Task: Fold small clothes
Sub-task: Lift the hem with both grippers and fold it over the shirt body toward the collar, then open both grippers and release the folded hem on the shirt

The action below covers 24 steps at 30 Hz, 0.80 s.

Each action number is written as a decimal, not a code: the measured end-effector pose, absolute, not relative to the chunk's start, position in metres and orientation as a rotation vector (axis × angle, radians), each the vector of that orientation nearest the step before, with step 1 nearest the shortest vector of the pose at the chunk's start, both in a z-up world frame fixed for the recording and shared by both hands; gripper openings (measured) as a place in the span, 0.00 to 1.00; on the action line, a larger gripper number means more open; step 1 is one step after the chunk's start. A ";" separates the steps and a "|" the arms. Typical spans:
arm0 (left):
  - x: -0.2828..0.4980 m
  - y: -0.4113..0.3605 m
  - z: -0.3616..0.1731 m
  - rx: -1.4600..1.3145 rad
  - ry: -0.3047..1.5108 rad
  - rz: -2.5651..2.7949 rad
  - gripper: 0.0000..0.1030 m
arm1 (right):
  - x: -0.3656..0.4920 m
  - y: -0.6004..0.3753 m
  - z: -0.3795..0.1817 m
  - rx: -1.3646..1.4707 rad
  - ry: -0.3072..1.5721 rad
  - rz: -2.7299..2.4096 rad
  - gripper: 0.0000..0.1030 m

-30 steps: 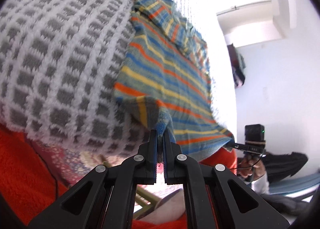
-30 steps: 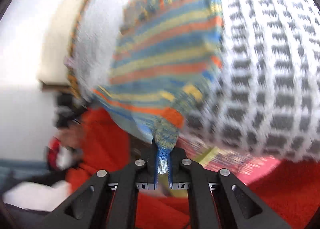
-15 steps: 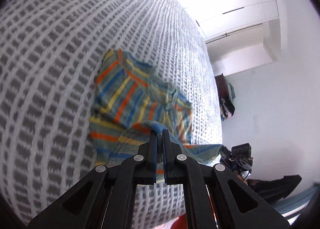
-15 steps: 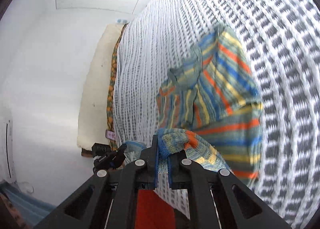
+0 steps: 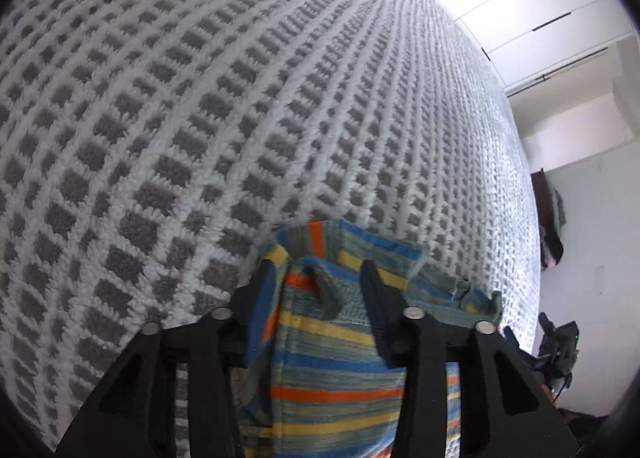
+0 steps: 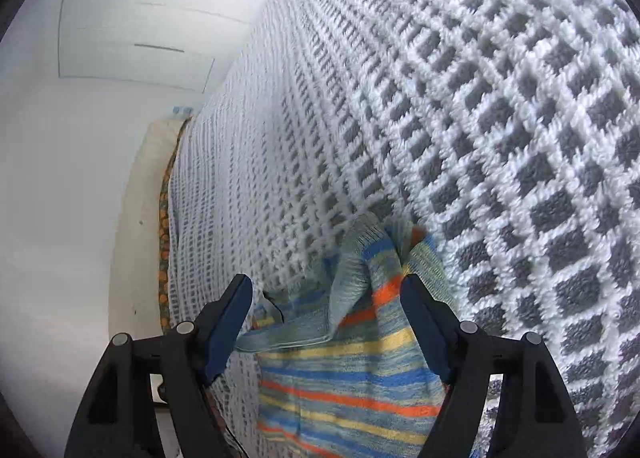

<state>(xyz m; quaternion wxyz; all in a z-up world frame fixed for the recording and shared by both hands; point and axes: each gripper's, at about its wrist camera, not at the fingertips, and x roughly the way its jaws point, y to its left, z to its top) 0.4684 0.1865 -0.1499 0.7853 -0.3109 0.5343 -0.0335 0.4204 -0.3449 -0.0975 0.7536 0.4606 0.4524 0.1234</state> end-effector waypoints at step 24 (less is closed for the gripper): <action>0.251 0.114 -0.141 -0.130 1.091 -0.205 0.60 | 0.226 -0.292 -0.106 0.384 1.151 0.345 0.69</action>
